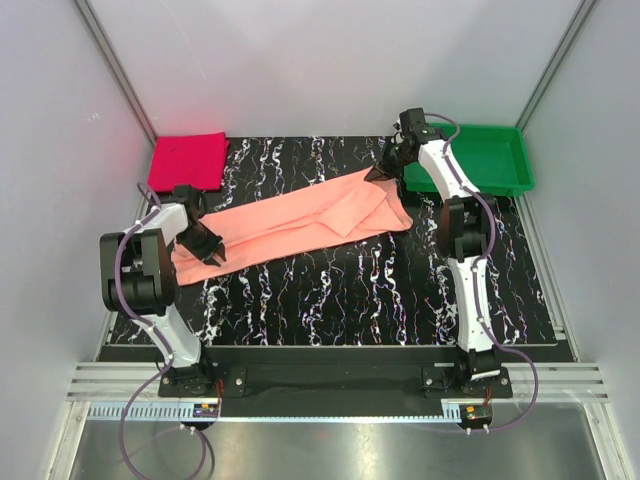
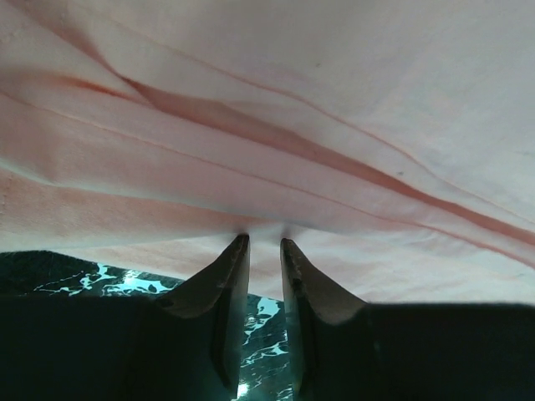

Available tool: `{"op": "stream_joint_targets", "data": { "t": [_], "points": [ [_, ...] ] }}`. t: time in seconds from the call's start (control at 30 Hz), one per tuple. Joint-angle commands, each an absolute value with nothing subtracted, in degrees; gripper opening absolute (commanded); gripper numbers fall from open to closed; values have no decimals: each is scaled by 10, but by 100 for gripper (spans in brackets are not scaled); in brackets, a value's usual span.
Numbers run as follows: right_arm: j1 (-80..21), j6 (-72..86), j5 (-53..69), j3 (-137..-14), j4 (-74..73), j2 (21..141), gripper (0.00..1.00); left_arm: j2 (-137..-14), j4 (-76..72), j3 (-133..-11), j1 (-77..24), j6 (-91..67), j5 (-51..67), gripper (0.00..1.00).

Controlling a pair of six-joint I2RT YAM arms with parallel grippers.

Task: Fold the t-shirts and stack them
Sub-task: Fold the tshirt

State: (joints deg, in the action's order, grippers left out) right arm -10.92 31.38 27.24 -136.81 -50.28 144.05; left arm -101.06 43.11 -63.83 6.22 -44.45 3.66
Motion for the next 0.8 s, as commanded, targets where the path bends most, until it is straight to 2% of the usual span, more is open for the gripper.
{"op": "stream_joint_targets", "data": {
  "t": [0.0,0.77],
  "points": [
    [-113,325,289,-1405,-485,1461,4,-996,420,-631,62,-434,30,27],
    [-112,386,286,-1466,-439,1513,6,-1005,417,-611,56,-425,25,27]
  ]
}}
